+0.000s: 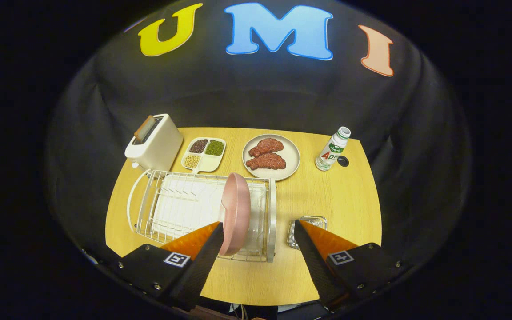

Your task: Take the plate from the dish rack, then take the spoon from the basket and place it into the plate.

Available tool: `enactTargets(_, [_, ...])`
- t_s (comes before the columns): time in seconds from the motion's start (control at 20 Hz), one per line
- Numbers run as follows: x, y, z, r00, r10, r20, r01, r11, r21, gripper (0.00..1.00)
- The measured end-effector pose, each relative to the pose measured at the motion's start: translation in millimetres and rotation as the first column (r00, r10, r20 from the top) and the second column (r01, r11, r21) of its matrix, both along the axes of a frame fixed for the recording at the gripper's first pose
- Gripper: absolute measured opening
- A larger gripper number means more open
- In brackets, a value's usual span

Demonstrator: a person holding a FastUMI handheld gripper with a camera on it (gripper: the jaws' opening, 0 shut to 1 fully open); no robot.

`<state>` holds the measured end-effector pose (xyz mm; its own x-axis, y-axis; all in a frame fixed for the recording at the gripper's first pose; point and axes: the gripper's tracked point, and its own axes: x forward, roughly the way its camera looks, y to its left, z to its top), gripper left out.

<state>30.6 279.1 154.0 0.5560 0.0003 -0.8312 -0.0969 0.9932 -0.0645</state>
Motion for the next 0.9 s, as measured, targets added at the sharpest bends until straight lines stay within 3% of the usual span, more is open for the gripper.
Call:
enactTargets(0.25, [24.1,19.7,-24.4,0.995,-0.020,-0.093,0.023,0.999,0.028,0.97])
enactTargets(0.4, [31.0,20.1,-34.2,0.991,-0.034,-0.127,0.035,0.999,0.010,0.86])
enactTargets(0.8, [42.6,0.5,-58.8,0.984,-0.101,-0.145,0.071,0.977,-0.202,0.86])
enactTargets(0.85, [42.4,-5.4,-60.1,0.983,-0.115,-0.140,0.080,0.968,-0.238,0.83])
enactTargets(0.9, [42.7,-5.9,-62.9,0.982,-0.130,-0.139,0.094,0.966,-0.243,0.74])
